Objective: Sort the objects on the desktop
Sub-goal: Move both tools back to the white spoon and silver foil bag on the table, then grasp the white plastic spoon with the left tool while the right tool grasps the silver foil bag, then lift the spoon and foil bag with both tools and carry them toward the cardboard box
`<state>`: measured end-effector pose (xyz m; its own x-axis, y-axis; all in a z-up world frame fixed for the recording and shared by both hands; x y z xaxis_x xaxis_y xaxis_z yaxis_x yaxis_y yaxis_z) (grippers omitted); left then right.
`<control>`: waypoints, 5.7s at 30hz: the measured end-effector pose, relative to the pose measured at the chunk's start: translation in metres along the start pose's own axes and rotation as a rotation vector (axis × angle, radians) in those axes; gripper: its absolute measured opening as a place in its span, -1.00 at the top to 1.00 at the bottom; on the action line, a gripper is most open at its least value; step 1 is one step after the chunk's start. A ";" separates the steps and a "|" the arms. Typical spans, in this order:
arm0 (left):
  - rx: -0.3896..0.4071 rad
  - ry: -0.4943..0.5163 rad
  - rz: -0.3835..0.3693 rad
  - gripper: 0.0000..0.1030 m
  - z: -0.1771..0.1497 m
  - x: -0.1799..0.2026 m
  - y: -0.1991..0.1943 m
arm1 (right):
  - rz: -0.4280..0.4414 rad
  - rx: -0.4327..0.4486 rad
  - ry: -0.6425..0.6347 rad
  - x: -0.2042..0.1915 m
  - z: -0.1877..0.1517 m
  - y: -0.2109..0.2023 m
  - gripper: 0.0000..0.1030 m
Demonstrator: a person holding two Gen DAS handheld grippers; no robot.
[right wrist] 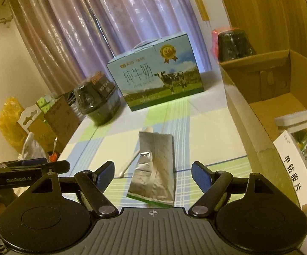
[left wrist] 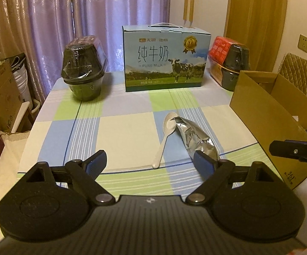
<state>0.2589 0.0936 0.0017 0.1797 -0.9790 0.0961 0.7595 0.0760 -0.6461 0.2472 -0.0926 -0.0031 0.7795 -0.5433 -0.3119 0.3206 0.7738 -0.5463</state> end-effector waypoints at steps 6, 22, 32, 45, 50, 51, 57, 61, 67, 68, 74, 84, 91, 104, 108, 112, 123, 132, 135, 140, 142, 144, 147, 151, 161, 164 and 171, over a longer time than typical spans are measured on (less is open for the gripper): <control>-0.016 0.014 -0.001 -0.75 -0.003 0.001 0.006 | -0.012 -0.020 -0.007 0.002 -0.001 0.008 -0.59; -0.096 0.029 0.045 -0.76 -0.017 -0.024 0.045 | 0.010 -0.111 -0.044 0.002 0.002 0.063 -0.66; -0.118 0.014 0.038 -0.76 -0.017 -0.025 0.074 | 0.059 -0.212 -0.051 0.002 -0.001 0.111 -0.73; -0.159 0.000 0.024 -0.76 -0.013 -0.028 0.106 | 0.058 -0.301 0.028 0.017 0.005 0.159 -0.73; -0.182 0.016 0.038 -0.76 -0.016 -0.030 0.119 | 0.060 -0.339 0.046 0.022 0.003 0.175 -0.70; -0.186 0.013 0.038 -0.76 -0.017 -0.030 0.121 | 0.055 -0.347 0.045 0.022 0.002 0.178 -0.68; -0.191 0.010 0.040 -0.76 -0.016 -0.030 0.130 | -0.003 -0.366 -0.056 0.015 0.002 0.187 -0.52; -0.200 0.023 0.036 -0.75 -0.016 -0.027 0.139 | -0.037 -0.367 -0.166 0.007 -0.003 0.189 -0.27; -0.190 0.070 0.029 -0.64 -0.015 -0.018 0.149 | -0.055 -0.352 -0.187 0.009 0.000 0.187 0.12; -0.189 0.075 0.022 -0.57 -0.015 -0.015 0.150 | -0.068 -0.341 -0.192 0.012 0.003 0.185 0.19; -0.152 0.143 -0.013 -0.46 -0.009 0.006 0.161 | -0.133 -0.295 -0.161 0.033 0.015 0.175 0.30; -0.057 0.185 -0.071 -0.46 0.013 0.032 0.199 | -0.171 -0.233 -0.148 0.057 0.018 0.167 0.29; -0.053 0.226 -0.088 -0.46 0.017 0.037 0.225 | -0.185 -0.216 -0.205 0.058 0.015 0.170 -0.19; -0.044 0.209 -0.136 0.17 0.020 0.043 0.239 | -0.153 -0.259 -0.214 0.056 0.005 0.181 -0.16; -0.047 0.217 -0.133 0.46 0.020 0.046 0.237 | -0.162 -0.261 -0.205 0.058 0.004 0.181 -0.01; -0.063 0.220 -0.126 0.46 0.017 0.047 0.233 | -0.157 -0.259 -0.187 0.060 0.005 0.180 0.11; -0.170 0.215 -0.118 0.47 -0.021 0.041 0.183 | -0.101 -0.312 -0.117 0.048 -0.002 0.159 0.26; -0.267 0.188 -0.119 0.47 -0.059 0.042 0.106 | -0.069 -0.378 -0.091 0.032 -0.035 0.086 0.27; -0.279 0.197 -0.110 0.47 -0.070 0.047 0.080 | -0.067 -0.400 -0.124 0.022 -0.056 0.056 0.27; -0.297 0.199 -0.113 0.47 -0.091 0.059 0.043 | -0.053 -0.412 -0.161 0.004 -0.088 0.017 0.26; -0.301 0.192 -0.118 0.47 -0.100 0.064 0.033 | -0.042 -0.418 -0.162 0.000 -0.100 0.007 0.26; -0.305 0.175 -0.124 0.47 -0.109 0.066 0.026 | -0.026 -0.423 -0.169 -0.004 -0.107 0.000 0.25; -0.308 0.164 -0.125 0.47 -0.122 0.069 0.018 | 0.001 -0.442 -0.219 -0.007 -0.114 -0.003 -0.03; -0.306 0.182 -0.130 0.47 -0.134 0.071 0.010 | 0.030 -0.461 -0.303 -0.009 -0.119 -0.008 -0.57; -0.325 0.180 -0.123 0.46 -0.141 0.067 0.014 | 0.044 -0.685 -0.450 -0.009 -0.123 0.016 -0.58; -0.330 0.184 -0.126 0.35 -0.143 0.069 0.016 | 0.024 -0.746 -0.508 -0.012 -0.124 0.024 -0.56; -0.334 0.182 -0.123 0.10 -0.145 0.065 0.016 | 0.017 -0.824 -0.617 -0.023 -0.136 0.038 -0.37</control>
<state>0.1921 0.0033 -0.1125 -0.0365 -0.9968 0.0712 0.5177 -0.0798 -0.8518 0.1682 -0.0949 -0.1223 0.9957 -0.0921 0.0021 0.0196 0.1895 -0.9817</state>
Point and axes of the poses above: each gripper's, at about its wrist camera, not at the fingertips, and y roughly the way its jaws point, x to its right, z to its top, the point moved 7 cm from there along y, roughly the way its jaws point, and after that the axes turned 6 degrees about -y, right-handed, at the moved point
